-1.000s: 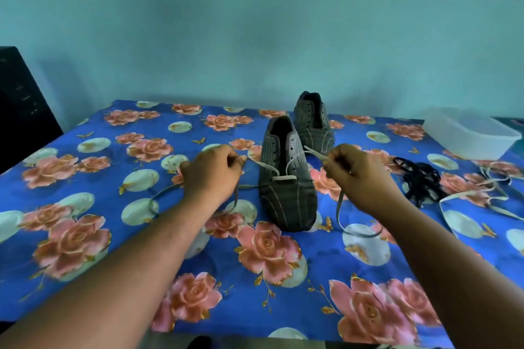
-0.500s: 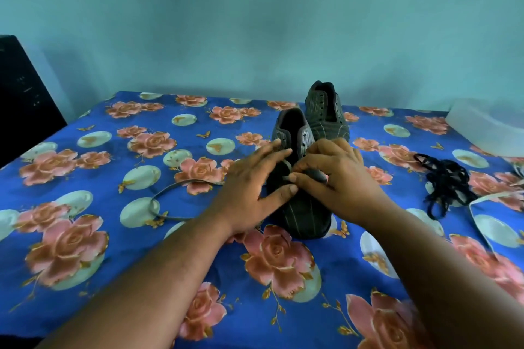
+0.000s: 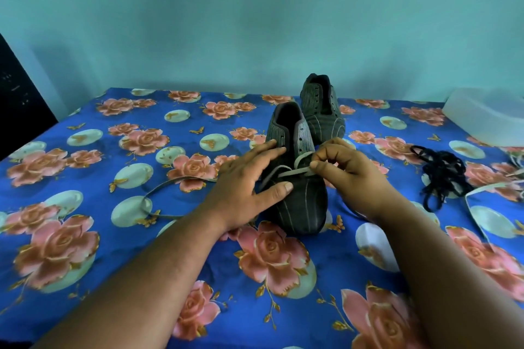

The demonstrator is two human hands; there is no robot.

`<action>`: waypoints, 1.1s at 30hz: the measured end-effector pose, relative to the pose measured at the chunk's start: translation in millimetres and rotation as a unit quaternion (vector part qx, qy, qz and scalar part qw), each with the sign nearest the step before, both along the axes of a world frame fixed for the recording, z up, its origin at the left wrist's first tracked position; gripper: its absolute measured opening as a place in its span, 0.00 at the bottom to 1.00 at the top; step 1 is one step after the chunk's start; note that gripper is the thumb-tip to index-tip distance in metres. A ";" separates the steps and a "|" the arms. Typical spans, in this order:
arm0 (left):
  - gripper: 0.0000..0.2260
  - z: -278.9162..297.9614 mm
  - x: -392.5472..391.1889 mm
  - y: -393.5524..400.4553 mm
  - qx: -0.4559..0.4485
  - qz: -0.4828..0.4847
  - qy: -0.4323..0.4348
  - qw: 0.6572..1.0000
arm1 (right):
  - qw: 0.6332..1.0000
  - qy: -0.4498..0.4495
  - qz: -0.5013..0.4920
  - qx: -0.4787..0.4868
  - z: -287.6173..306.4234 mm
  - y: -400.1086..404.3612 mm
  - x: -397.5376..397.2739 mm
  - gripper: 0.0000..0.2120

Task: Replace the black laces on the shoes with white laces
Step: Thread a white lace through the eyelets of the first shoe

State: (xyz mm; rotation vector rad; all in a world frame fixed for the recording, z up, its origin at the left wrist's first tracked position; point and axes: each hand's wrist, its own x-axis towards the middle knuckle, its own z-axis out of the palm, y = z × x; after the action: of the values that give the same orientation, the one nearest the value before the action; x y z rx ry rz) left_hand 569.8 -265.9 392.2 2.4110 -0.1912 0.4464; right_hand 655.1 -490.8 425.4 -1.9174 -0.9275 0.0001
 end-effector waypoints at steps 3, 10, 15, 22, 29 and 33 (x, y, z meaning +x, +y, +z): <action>0.33 0.2 -0.4 -0.1 -0.002 0.002 0.001 1.000 | 0.999 0.034 -0.009 -0.009 -2.9 -0.2 0.7 0.05; 0.34 1.5 -1.3 -1.4 0.006 0.011 0.002 1.000 | 1.000 -0.001 -0.003 -0.009 -3.7 5.6 -3.8 0.19; 0.34 2.4 -1.1 -1.3 0.005 0.009 0.000 1.000 | 0.997 -0.051 -0.054 -0.025 -2.7 9.4 -3.8 0.02; 0.33 0.6 -0.1 -0.5 -0.008 0.006 -0.004 1.000 | 0.999 -0.001 -0.039 -0.026 -0.9 5.2 -1.5 0.07; 0.34 -0.8 0.7 0.1 -0.006 0.006 -0.005 1.000 | 0.986 -0.137 -0.064 -0.070 -5.4 -5.4 7.7 0.04; 0.34 -1.2 1.8 1.1 -0.014 0.007 -0.003 1.000 | 0.961 -0.230 -0.153 -0.004 -1.7 -1.1 7.3 0.08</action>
State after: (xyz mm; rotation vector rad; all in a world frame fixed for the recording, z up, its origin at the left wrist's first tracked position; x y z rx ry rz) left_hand 571.6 -264.8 391.0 2.3844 -0.1695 0.4604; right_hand 662.4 -491.9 423.7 -2.0919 -0.9133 -0.6494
